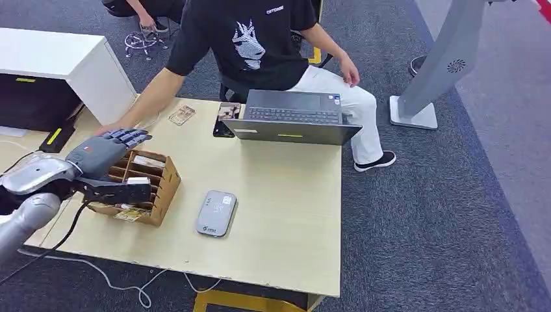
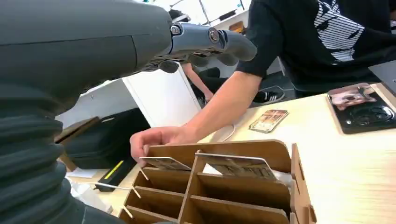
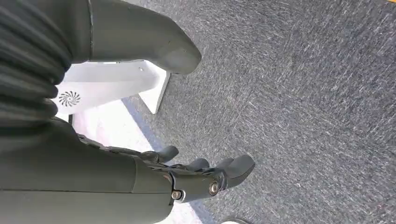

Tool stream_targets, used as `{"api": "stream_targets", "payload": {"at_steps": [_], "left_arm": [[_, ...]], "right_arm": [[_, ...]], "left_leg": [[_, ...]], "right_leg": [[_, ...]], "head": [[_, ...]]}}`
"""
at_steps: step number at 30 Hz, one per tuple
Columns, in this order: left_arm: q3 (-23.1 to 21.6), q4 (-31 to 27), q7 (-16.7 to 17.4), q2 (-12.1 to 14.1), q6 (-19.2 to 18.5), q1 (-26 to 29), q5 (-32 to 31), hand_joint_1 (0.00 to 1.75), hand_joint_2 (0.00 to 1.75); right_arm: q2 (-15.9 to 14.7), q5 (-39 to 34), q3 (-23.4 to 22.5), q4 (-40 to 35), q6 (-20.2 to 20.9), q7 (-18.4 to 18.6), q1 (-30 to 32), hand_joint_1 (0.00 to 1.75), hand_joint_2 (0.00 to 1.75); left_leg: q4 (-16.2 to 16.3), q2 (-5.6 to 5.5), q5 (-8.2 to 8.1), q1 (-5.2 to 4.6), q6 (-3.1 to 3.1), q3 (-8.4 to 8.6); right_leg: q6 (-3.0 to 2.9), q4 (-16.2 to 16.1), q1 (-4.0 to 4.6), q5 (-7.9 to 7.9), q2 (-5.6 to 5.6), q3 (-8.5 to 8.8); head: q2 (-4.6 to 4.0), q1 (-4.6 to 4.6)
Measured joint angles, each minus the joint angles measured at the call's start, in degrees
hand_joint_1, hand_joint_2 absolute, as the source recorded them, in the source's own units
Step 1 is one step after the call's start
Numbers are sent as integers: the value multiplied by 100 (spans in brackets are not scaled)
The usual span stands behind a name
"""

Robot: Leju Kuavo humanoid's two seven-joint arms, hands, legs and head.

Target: Pass the card to the sensor for recognition and then transmit it.

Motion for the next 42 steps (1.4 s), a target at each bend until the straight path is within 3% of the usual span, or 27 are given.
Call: {"api": "stream_targets", "payload": {"at_steps": [42], "left_arm": [[11, 610, -52, -208, -57, 35, -33, 0, 175]], "right_arm": [[-179, -411, 44, -46, 0, -188, -68, 0, 175]], "left_leg": [[0, 0, 0, 0, 0, 0]], "right_leg": [[0, 0, 0, 0, 0, 0]], "head": [[0, 0]]}}
